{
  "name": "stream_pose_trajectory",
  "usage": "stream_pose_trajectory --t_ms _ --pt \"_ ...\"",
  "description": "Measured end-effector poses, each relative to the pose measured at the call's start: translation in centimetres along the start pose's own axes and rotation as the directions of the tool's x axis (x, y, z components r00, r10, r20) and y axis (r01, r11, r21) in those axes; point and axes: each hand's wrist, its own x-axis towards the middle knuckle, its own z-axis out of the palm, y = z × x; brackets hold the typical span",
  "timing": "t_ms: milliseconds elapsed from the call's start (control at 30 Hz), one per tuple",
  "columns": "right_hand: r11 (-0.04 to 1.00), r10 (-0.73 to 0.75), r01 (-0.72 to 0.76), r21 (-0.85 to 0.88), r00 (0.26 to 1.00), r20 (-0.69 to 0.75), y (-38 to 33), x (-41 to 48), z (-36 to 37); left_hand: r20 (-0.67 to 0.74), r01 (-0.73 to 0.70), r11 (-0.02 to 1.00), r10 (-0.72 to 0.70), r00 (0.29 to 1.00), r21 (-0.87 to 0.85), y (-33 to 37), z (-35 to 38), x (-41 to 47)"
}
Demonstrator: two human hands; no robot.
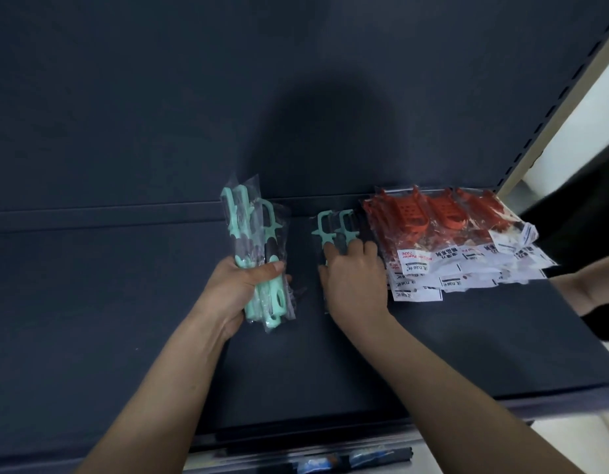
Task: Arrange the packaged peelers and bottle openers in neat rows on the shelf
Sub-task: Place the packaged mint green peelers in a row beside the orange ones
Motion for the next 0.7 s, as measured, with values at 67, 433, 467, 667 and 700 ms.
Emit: stream_pose_trajectory --t_ms 67,433,467,667,700 --pt "1.0 -0.013 0.013 -0.011 0.999 -0.035 0.1 0.0 0.0 0.003 -0.001 1.0 0.001 1.0 0.008 0.0 0.1 0.0" --pt "0.998 -0.055 0.055 -0.021 0.998 0.002 0.7 0.2 0.3 -0.009 0.009 0.999 -0.009 1.0 0.039 0.0 0.8 0.2" --pt "0.999 -0.049 0.049 -0.018 0.999 -0.001 0.8 0.2 0.3 -0.01 0.009 0.999 -0.009 1.0 0.041 0.0 0.8 0.2" --pt "0.999 -0.049 0.049 -0.001 0.999 -0.001 1.1 0.4 0.1 -0.003 0.007 0.999 -0.007 1.0 0.038 0.0 1.2 -0.1" --pt "0.999 -0.048 0.048 -0.002 0.999 0.001 1.1 0.4 0.1 -0.002 0.008 0.999 -0.008 1.0 0.038 0.1 1.2 -0.1"
